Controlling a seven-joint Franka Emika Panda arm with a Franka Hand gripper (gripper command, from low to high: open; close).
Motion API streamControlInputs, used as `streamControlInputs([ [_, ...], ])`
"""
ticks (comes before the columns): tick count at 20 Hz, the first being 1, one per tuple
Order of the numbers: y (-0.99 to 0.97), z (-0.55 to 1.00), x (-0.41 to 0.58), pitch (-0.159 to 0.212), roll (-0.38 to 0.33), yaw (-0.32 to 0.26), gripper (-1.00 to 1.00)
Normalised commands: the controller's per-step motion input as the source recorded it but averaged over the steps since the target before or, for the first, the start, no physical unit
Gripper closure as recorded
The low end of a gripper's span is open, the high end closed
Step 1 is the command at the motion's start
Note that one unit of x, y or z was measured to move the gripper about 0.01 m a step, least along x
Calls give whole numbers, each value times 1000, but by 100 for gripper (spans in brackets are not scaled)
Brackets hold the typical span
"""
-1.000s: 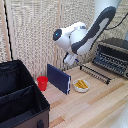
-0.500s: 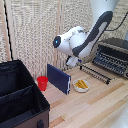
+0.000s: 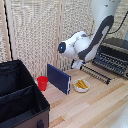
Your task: With care, position your gripper close to the oven tray handle. Make sure to grip the handle tightly. Delicately and attentively pull the tray out from the oven.
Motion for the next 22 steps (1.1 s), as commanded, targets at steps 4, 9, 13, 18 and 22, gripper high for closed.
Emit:
streamControlInputs([
  [4, -614, -44, -52, -7, -2, 29, -100],
  [9, -715, -10, -10, -15, 0, 36, -100],
  [13, -741, 0, 0, -2, -22, 73, -100],
  [18, -709, -28, 1, -3, -54, 89, -100],
  [22, -648, -73, 19, -5, -81, 108, -100],
])
